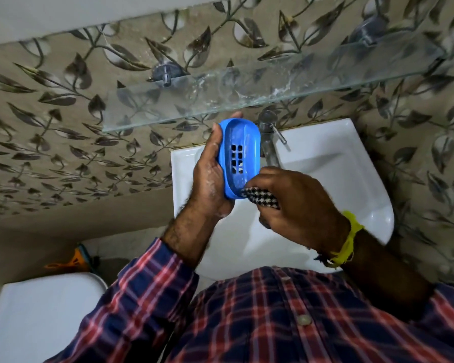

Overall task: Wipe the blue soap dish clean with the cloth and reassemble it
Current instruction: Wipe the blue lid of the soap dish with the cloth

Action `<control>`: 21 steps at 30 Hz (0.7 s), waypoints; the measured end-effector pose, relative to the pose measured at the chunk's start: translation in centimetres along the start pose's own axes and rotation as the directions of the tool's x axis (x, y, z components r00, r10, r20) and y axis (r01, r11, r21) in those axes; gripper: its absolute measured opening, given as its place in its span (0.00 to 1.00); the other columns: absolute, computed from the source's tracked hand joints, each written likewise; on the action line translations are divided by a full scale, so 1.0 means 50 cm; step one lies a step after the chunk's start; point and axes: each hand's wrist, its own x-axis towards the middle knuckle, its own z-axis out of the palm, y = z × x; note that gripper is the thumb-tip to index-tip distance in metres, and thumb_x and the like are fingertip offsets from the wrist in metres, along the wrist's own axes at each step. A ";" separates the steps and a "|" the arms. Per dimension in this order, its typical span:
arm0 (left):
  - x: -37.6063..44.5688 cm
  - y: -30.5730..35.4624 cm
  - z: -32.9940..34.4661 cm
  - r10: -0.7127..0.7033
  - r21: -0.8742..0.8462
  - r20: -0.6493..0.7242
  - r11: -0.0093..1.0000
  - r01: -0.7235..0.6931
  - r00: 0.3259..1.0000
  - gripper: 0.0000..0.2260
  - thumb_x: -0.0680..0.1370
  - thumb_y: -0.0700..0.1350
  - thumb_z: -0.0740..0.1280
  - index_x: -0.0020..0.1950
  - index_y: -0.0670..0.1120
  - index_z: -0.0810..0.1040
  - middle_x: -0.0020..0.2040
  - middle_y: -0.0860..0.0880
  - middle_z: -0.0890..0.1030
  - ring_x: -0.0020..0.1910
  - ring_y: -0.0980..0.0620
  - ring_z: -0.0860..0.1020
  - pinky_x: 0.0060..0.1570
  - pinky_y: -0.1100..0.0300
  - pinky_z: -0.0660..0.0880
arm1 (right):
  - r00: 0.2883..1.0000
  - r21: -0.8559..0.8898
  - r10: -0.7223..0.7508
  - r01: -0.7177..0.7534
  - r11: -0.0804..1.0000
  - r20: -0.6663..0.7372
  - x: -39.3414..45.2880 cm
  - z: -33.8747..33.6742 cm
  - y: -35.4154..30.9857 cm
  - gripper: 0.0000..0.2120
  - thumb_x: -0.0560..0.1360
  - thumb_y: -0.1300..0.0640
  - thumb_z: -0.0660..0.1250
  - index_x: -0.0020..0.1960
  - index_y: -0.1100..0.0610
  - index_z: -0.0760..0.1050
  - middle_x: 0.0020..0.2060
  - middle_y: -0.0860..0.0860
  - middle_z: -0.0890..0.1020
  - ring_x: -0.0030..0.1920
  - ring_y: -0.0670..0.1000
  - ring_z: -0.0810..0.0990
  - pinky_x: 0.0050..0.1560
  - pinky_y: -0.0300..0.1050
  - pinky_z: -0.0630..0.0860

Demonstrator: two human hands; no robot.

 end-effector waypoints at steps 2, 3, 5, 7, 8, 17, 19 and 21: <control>-0.002 0.002 0.001 -0.003 0.025 0.000 1.000 0.003 1.000 0.20 0.83 0.59 0.56 0.64 0.51 0.80 0.51 0.48 0.84 0.47 0.47 0.79 0.48 0.53 0.76 | 1.000 0.012 0.017 -0.017 1.000 0.017 -0.003 -0.003 0.004 0.14 0.69 0.61 0.69 0.53 0.51 0.80 0.45 0.46 0.80 0.44 0.52 0.80 0.42 0.47 0.76; -0.003 0.000 0.002 -0.015 0.031 -0.011 0.999 0.015 1.000 0.21 0.83 0.59 0.56 0.67 0.51 0.79 0.51 0.48 0.84 0.47 0.47 0.79 0.48 0.53 0.76 | 1.000 0.055 0.009 -0.010 0.998 0.030 -0.002 -0.001 0.000 0.14 0.68 0.61 0.68 0.52 0.51 0.81 0.43 0.45 0.80 0.43 0.51 0.80 0.41 0.47 0.76; -0.004 -0.001 0.002 -0.038 0.020 -0.027 0.999 0.039 0.999 0.23 0.82 0.60 0.56 0.70 0.49 0.76 0.52 0.47 0.83 0.46 0.47 0.79 0.48 0.52 0.76 | 0.999 0.109 -0.033 0.030 0.994 0.024 0.002 0.007 -0.007 0.14 0.66 0.60 0.66 0.51 0.52 0.80 0.41 0.44 0.78 0.41 0.49 0.79 0.40 0.45 0.76; -0.002 0.003 -0.001 -0.029 0.001 -0.021 1.000 0.029 0.999 0.22 0.82 0.59 0.57 0.69 0.49 0.77 0.53 0.46 0.82 0.46 0.46 0.79 0.47 0.52 0.77 | 0.999 0.083 -0.045 0.045 0.996 0.002 -0.003 0.014 0.001 0.16 0.66 0.59 0.66 0.53 0.50 0.80 0.43 0.44 0.79 0.42 0.50 0.80 0.40 0.46 0.77; 0.001 0.006 -0.002 -0.028 0.000 -0.031 1.000 0.028 0.999 0.21 0.83 0.59 0.57 0.67 0.49 0.78 0.53 0.45 0.82 0.47 0.45 0.79 0.47 0.52 0.77 | 0.999 0.062 -0.038 0.039 0.997 -0.014 -0.007 0.017 0.010 0.15 0.68 0.59 0.67 0.54 0.49 0.79 0.45 0.45 0.80 0.43 0.51 0.80 0.40 0.48 0.77; 0.016 0.027 0.013 -0.144 0.004 -0.163 0.989 0.146 0.976 0.26 0.80 0.67 0.57 0.62 0.47 0.78 0.53 0.42 0.81 0.55 0.41 0.78 0.59 0.47 0.74 | 0.956 0.073 -0.077 0.102 0.992 -0.284 0.008 0.044 0.032 0.06 0.68 0.60 0.73 0.44 0.57 0.80 0.38 0.50 0.81 0.38 0.53 0.80 0.38 0.46 0.76; 0.007 0.011 0.005 0.063 0.280 -0.169 0.960 -0.014 0.984 0.28 0.78 0.71 0.53 0.71 0.57 0.71 0.66 0.47 0.79 0.66 0.45 0.76 0.64 0.44 0.74 | 0.951 0.416 0.170 -0.050 0.908 -0.258 0.017 0.033 0.035 0.04 0.71 0.62 0.74 0.42 0.62 0.80 0.35 0.53 0.82 0.36 0.52 0.80 0.39 0.48 0.77; -0.019 -0.031 -0.014 0.406 0.616 0.059 0.704 -0.354 0.912 0.31 0.80 0.67 0.52 0.78 0.53 0.61 0.78 0.51 0.67 0.76 0.51 0.66 0.73 0.47 0.66 | 0.923 0.713 0.372 -0.195 0.674 -0.101 0.024 0.017 0.035 0.04 0.72 0.64 0.74 0.41 0.64 0.80 0.33 0.55 0.82 0.33 0.50 0.78 0.38 0.46 0.76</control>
